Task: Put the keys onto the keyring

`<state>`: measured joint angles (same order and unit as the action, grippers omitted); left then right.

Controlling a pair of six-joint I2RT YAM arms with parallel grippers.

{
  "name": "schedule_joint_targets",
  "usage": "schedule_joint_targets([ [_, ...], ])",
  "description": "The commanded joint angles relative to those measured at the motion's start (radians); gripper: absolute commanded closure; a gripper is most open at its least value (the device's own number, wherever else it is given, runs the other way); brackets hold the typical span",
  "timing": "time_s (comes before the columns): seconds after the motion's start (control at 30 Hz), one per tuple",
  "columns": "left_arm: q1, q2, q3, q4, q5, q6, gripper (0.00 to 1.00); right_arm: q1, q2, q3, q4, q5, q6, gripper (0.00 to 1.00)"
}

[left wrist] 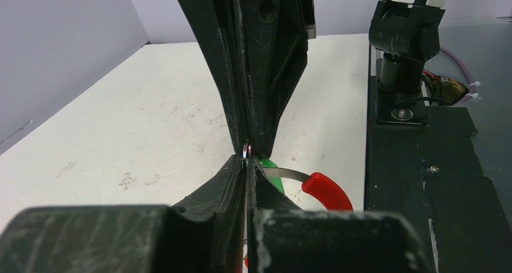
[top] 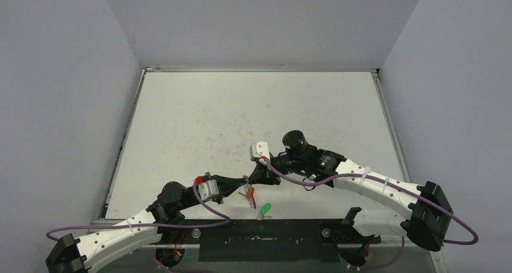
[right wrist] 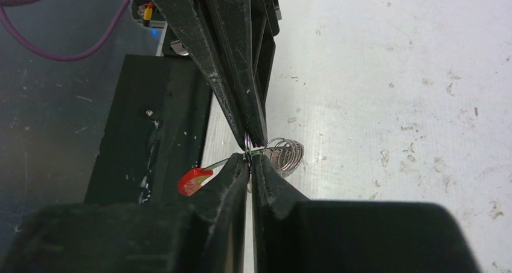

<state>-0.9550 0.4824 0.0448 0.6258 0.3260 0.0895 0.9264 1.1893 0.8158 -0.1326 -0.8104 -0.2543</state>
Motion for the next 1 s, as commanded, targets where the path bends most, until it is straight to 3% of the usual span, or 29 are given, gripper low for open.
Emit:
schedule_joint_targets([
  [0.0,-0.005,-0.004,0.014,0.062,0.008,-0.016,1.00,0.010,0.004,0.021,0.036,0.007,-0.016,1.00],
  [0.13,-0.005,-0.012,0.018,0.030,0.011,-0.017,1.00,0.012,0.005,0.034,0.014,0.019,-0.017,1.00],
  [0.27,-0.005,-0.044,0.052,-0.112,-0.002,-0.002,0.73,0.029,0.014,0.088,-0.128,0.068,-0.064,1.00],
  [0.43,-0.004,-0.087,0.114,-0.314,-0.044,0.050,0.64,0.054,0.058,0.201,-0.329,0.162,-0.091,1.00],
  [0.6,-0.005,-0.069,0.193,-0.469,-0.050,0.099,0.60,0.096,0.170,0.346,-0.529,0.266,-0.085,1.00],
  [0.8,-0.005,-0.002,0.237,-0.511,-0.018,0.129,0.57,0.131,0.282,0.469,-0.636,0.313,-0.048,1.00],
  [0.97,-0.005,0.062,0.258,-0.533,0.014,0.150,0.66,0.139,0.311,0.488,-0.621,0.310,-0.021,1.00],
])
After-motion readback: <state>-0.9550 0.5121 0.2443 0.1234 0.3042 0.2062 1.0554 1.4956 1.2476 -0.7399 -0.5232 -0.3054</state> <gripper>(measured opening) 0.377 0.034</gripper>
